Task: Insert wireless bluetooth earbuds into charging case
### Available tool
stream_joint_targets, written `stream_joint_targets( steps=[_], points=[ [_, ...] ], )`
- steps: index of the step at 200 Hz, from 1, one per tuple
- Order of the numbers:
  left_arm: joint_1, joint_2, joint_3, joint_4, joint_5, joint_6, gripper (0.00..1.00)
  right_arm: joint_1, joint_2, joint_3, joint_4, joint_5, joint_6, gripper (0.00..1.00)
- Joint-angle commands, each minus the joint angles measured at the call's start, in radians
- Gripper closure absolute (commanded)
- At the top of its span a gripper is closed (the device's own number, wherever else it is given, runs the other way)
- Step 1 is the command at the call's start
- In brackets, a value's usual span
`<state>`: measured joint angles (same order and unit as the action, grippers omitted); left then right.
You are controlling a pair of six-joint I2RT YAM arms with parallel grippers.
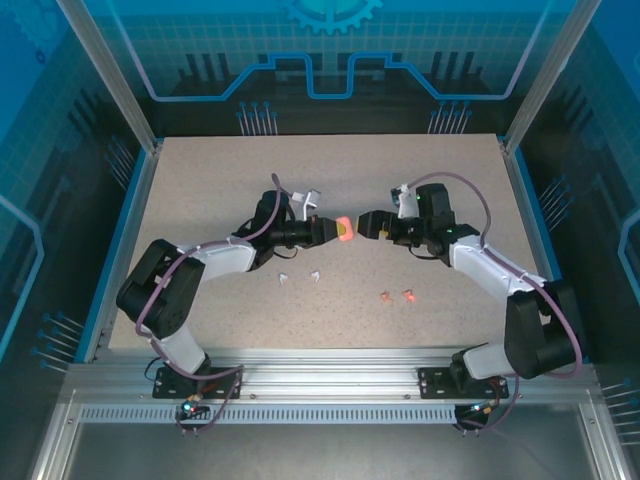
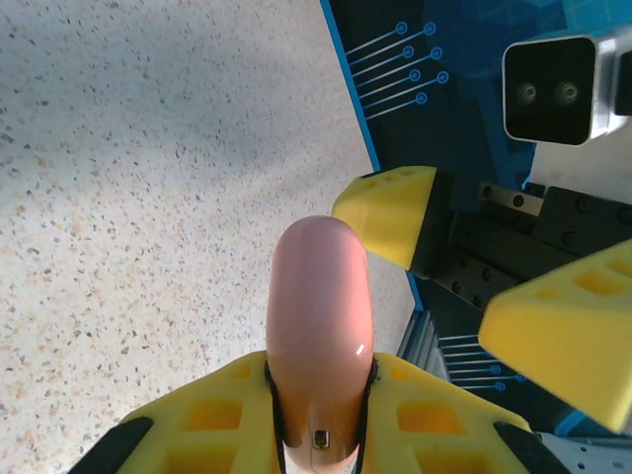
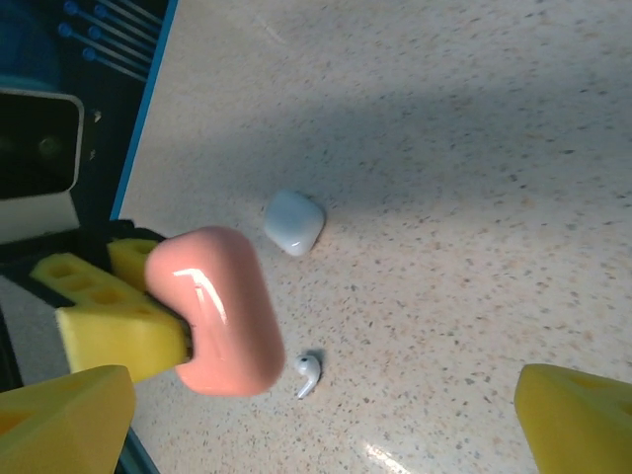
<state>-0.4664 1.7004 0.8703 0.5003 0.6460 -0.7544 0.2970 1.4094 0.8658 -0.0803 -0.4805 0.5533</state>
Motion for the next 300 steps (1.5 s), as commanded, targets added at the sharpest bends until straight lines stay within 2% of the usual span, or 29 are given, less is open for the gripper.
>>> stream_joint_targets(
  steps=[1, 52, 114, 162, 211, 235, 267, 300],
  points=[
    [0.005, -0.03, 0.039, -0.022, 0.047, 0.03, 1.0, 0.028, 0.036, 0.051, 0.027, -0.02, -0.043, 0.0],
    [0.005, -0.04, 0.036, -0.001, 0.054, 0.014, 1.0, 0.032, 0.141, 0.06, 0.057, 0.011, -0.021, 0.01],
    [0.005, -0.1, 0.016, 0.044, 0.049, 0.009, 1.0, -0.076, 0.189, 0.019, 0.077, -0.002, 0.002, 0.03],
    [0.005, -0.093, 0.007, 0.065, 0.04, 0.006, 1.0, -0.096, 0.09, -0.02, 0.042, -0.035, 0.003, 0.03],
    [0.003, -0.064, -0.003, 0.13, 0.039, -0.018, 1.0, -0.096, 0.021, -0.028, 0.07, -0.198, 0.034, 0.09],
    [0.002, -0.049, -0.001, 0.161, 0.04, -0.037, 1.0, -0.095, 0.026, -0.021, 0.095, -0.22, 0.057, 0.17],
    [-0.009, -0.042, 0.007, 0.164, 0.035, -0.039, 1.0, -0.092, 0.057, -0.007, 0.138, -0.259, 0.089, 0.35],
    [-0.018, -0.036, 0.017, 0.164, 0.031, -0.039, 1.0, -0.078, 0.078, 0.008, 0.15, -0.265, 0.09, 0.42]
  ],
)
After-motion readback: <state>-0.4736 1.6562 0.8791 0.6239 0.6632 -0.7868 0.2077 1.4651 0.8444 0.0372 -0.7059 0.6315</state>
